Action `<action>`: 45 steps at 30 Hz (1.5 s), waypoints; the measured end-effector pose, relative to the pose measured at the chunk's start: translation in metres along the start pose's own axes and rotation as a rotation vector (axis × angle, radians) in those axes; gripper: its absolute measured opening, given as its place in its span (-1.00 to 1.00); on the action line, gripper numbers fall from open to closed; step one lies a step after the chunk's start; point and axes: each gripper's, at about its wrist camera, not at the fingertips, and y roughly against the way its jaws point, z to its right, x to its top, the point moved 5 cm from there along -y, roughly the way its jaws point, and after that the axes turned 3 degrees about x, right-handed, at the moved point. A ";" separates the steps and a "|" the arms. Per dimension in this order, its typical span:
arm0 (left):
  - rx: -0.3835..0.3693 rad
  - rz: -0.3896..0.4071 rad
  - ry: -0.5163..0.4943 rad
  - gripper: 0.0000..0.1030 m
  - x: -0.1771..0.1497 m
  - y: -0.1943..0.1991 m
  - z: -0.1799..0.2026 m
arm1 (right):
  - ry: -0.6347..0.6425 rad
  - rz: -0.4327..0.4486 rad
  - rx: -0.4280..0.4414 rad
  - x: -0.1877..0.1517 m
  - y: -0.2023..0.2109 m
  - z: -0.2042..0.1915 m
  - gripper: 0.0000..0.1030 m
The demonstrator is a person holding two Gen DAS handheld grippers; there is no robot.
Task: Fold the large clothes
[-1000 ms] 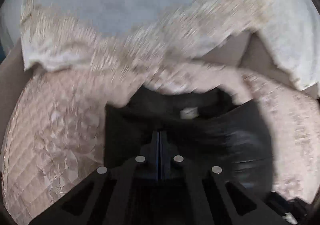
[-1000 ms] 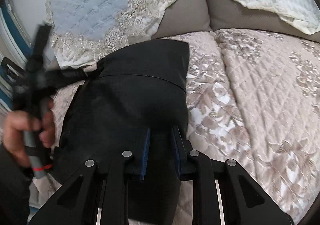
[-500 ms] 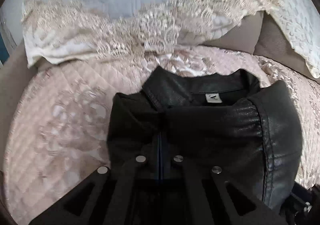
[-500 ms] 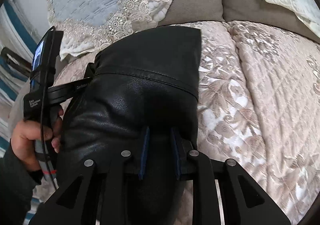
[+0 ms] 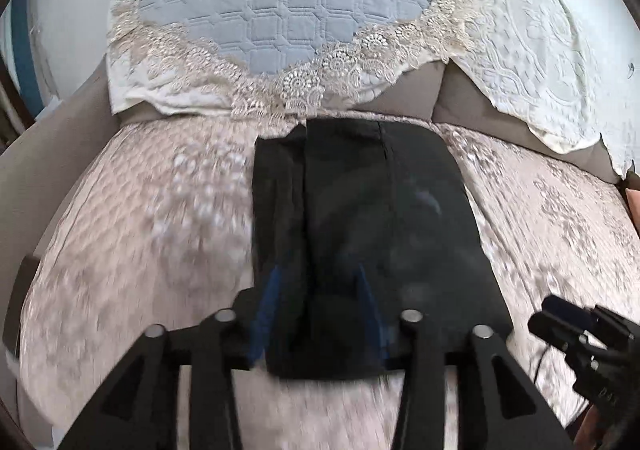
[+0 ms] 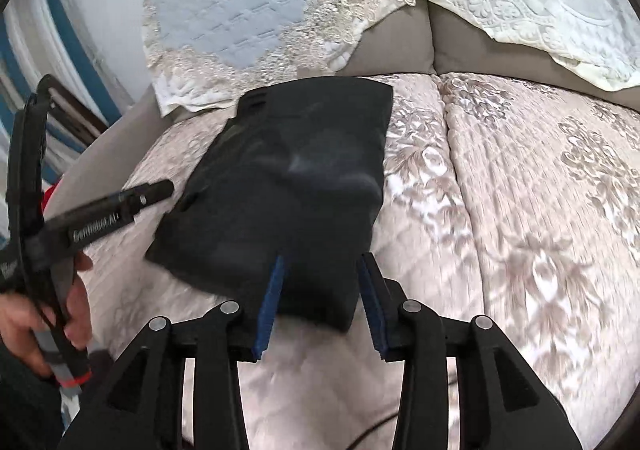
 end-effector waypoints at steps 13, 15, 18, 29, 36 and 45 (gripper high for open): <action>-0.004 0.040 -0.027 0.35 -0.044 0.057 0.028 | 0.060 0.025 -0.011 -0.031 0.033 -0.030 -0.21; 0.007 0.041 -0.015 0.35 -0.048 0.061 0.029 | 0.059 0.026 -0.013 -0.032 0.036 -0.030 -0.21; 0.008 0.043 0.002 0.35 -0.054 0.066 0.029 | 0.064 0.036 -0.021 -0.031 0.040 -0.030 -0.21; 0.014 0.031 0.021 0.36 -0.063 0.068 0.025 | 0.078 0.038 -0.021 -0.033 0.043 -0.035 0.00; 0.017 0.029 0.029 0.36 -0.066 0.069 0.024 | 0.088 0.034 -0.020 -0.033 0.044 -0.037 0.02; 0.019 0.028 0.029 0.36 -0.068 0.071 0.021 | 0.096 0.030 -0.023 -0.036 0.044 -0.042 0.02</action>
